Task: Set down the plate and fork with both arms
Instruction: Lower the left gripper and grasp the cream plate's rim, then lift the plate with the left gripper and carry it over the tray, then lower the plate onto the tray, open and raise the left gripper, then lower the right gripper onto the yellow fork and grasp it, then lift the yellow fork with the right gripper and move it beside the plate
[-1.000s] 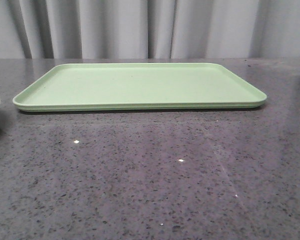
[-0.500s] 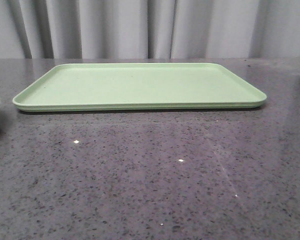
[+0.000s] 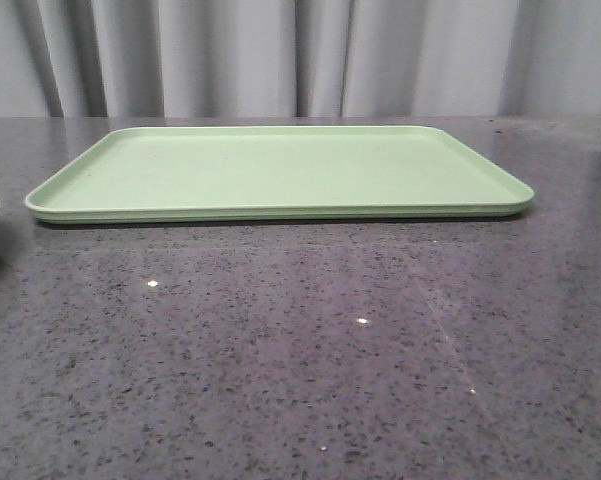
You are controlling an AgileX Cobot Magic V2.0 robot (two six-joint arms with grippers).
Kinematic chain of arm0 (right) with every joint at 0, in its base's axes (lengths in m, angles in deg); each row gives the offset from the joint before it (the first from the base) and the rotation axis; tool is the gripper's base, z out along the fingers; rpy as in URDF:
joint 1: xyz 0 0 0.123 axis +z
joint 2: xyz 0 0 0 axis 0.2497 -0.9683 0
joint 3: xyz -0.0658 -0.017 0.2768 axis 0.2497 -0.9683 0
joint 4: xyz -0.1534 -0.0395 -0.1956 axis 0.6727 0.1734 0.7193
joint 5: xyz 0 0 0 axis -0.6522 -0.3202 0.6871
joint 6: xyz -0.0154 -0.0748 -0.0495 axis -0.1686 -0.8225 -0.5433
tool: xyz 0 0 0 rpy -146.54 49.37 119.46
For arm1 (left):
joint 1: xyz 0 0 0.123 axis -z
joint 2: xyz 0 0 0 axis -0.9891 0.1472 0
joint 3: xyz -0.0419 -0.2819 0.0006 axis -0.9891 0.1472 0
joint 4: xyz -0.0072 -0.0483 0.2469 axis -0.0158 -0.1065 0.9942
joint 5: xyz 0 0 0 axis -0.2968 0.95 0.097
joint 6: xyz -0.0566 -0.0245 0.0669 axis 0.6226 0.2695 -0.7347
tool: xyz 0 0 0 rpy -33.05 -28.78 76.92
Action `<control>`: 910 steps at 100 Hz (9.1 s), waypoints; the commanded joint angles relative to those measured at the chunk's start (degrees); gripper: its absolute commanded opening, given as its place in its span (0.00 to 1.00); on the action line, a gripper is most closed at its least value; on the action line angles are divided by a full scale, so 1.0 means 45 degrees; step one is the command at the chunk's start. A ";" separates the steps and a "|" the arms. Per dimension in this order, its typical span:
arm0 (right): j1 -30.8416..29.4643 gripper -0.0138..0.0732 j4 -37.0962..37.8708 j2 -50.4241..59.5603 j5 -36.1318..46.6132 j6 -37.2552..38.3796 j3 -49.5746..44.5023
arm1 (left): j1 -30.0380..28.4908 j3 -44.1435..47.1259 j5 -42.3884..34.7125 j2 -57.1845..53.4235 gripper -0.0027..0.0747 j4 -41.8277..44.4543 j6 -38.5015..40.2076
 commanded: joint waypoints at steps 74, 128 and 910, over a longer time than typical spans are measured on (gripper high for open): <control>-0.0034 0.65 0.0120 -0.0111 0.0700 -0.0040 0.0418 | -0.0918 -0.0429 -0.0363 0.2127 0.45 -0.1599 -0.1791; -0.0034 0.65 -0.0027 -0.0111 0.0647 -0.0040 0.0418 | -0.0918 -0.0429 0.0252 0.2127 0.01 -0.1744 -0.1791; 0.3649 0.11 0.1476 -1.8538 -0.9614 0.1409 1.9043 | 0.3160 -0.1160 -0.2777 -0.2230 0.36 -0.2939 -0.0652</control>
